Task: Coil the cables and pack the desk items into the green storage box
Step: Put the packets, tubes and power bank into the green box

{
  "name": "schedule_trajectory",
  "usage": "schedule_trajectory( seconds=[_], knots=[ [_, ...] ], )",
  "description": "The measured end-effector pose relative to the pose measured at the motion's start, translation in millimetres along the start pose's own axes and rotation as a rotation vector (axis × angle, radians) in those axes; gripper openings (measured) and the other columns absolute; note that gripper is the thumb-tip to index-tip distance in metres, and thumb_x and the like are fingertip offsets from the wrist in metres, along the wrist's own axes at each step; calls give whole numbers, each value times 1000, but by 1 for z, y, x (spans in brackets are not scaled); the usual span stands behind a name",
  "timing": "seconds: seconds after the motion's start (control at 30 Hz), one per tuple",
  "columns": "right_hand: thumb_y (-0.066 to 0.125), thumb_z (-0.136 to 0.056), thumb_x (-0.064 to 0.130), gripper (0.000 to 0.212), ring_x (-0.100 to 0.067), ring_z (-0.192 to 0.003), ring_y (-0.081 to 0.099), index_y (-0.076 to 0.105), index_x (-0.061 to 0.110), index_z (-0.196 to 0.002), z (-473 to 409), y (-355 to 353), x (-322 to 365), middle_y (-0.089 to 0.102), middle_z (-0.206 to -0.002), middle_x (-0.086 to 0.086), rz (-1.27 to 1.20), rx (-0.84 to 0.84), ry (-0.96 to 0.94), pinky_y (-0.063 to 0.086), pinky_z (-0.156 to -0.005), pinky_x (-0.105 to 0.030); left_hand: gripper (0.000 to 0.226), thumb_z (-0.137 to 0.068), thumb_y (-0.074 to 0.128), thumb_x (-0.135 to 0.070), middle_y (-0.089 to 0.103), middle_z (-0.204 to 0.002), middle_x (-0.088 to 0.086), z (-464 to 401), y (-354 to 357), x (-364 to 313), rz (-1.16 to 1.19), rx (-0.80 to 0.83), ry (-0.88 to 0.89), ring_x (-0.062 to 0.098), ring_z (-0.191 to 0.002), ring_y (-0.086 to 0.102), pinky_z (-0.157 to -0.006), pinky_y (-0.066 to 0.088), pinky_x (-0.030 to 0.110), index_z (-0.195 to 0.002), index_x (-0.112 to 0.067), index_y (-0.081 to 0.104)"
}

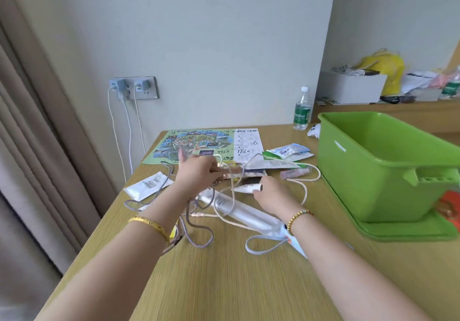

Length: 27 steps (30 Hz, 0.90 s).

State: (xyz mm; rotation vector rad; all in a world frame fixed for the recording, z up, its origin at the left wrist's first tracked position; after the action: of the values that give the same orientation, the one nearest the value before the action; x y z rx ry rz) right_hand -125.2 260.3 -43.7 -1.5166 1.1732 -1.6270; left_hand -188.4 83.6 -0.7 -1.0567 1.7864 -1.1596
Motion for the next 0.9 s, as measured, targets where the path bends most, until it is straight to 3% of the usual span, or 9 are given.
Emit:
schedule_trajectory(
  seconds=[0.07,0.17,0.27,0.37,0.5,0.6,0.73,0.83,0.9],
  knots=[
    [51,-91,32,19,-29,-84,59,51,13,-90,7,-8,-3,56,-83,-5,-114,-46,37,38,-60,-30,29,-87,54,-48,69,-88,-3,4,-11,6,214,-92,-178,23,-98,61,-110,20,49,-99,-23,61],
    [53,-91,30,20,-27,-85,58,54,13,-101,15,-18,-1,58,-89,-5,-252,-115,53,40,-64,-31,40,-84,59,-50,66,-98,1,11,-16,11,658,-162,-362,24,-93,62,-88,46,38,-111,-20,59],
    [52,-92,26,14,-25,-82,55,53,13,-98,20,-22,1,58,-89,-4,-316,-175,40,41,-66,-33,38,-87,58,-41,66,-95,4,14,-12,5,915,-132,-375,22,-80,61,-72,49,35,-112,-13,60],
    [51,-93,26,14,-25,-75,54,51,13,-96,26,-28,0,55,-79,-1,-322,-257,31,38,-61,-31,35,-91,54,-39,67,-106,7,12,-8,-13,789,-90,-235,25,-91,63,-79,51,37,-114,-14,59],
    [50,-93,36,22,-26,-75,56,50,15,-100,32,-39,-7,55,-78,1,-332,-377,24,38,-58,-31,25,-95,46,-29,67,-105,4,11,-3,-38,-162,-108,178,27,-106,54,-104,30,40,-116,-17,50],
    [46,-94,42,29,-23,-68,51,47,14,-100,34,-42,-14,54,-75,0,-308,-401,13,33,-49,-30,29,-91,47,-11,65,-100,2,13,-1,-44,-508,-123,376,28,-104,56,-115,8,47,-119,-14,43],
    [39,-96,40,28,-26,-59,50,38,12,-96,30,-37,-15,52,-67,-3,-338,-365,-21,32,-46,-31,26,-98,41,-33,69,-89,2,-1,-15,-45,-264,-144,209,26,-82,64,-105,27,43,-115,-13,39],
    [38,-98,27,16,-23,-66,50,39,11,-100,19,-30,-9,56,-82,-7,-429,-306,-86,35,-54,-32,31,-96,43,-39,70,-93,3,-9,-13,-45,64,-118,126,27,-79,63,-78,40,36,-110,-12,40],
    [39,-98,24,10,-22,-76,51,41,14,-98,12,-25,-5,56,-91,-5,-495,-263,-113,35,-59,-30,31,-94,47,-39,70,-97,3,-9,-11,-47,179,-133,132,27,-83,64,-71,43,34,-111,-13,41]
  ],
)
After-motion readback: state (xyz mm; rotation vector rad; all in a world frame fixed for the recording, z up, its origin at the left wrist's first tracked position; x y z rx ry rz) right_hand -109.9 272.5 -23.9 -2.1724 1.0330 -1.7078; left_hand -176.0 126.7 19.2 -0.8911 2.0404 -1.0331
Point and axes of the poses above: each hand's wrist, its own z-axis away from the middle knuckle, its own y-axis out of the palm, x = y × z, the point moved 4 cm from there along -z, towards the middle knuckle
